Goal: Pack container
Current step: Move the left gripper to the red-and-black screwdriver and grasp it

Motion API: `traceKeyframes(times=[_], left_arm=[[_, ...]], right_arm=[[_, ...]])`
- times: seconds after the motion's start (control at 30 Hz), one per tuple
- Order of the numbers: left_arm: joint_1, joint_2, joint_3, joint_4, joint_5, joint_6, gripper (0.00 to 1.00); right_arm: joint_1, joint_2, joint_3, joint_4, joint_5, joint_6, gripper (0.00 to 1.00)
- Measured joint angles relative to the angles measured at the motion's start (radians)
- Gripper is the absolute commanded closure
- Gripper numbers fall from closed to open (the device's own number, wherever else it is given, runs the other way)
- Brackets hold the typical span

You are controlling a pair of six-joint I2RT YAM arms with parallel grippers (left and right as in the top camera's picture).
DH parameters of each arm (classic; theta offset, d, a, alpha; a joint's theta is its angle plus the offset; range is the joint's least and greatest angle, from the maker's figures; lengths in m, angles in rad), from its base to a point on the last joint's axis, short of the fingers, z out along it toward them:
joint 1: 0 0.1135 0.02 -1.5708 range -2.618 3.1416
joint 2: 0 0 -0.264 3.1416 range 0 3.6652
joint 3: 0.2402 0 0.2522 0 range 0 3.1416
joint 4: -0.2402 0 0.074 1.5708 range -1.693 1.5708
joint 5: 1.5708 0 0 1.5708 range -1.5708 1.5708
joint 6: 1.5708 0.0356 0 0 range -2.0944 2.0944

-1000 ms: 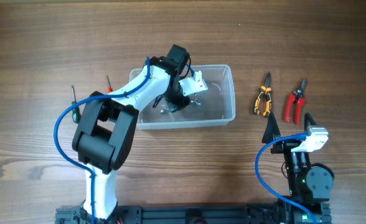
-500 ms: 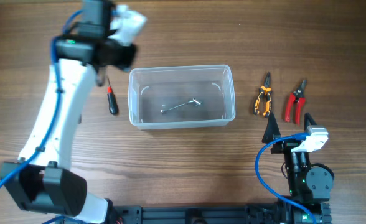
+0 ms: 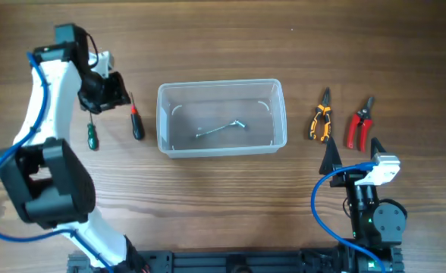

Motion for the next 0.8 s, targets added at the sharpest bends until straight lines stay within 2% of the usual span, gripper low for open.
traceKeyframes(times=[0.23, 0.5, 0.8], left_arm=[[-0.032, 0.117, -0.012, 0.031, -0.001, -0.038, 0.55], [-0.032, 0.15, -0.014, 0.041, -0.051, -0.074, 0.55], [-0.032, 0.143, -0.171, 0.186, -0.058, -0.113, 0.55]], right_arm=[[0.0, 0.0, 0.0, 0.0, 0.0, 0.0, 0.0], [0.0, 0.0, 0.0, 0.0, 0.0, 0.0, 0.0], [0.0, 0.0, 0.0, 0.0, 0.0, 0.0, 0.0]])
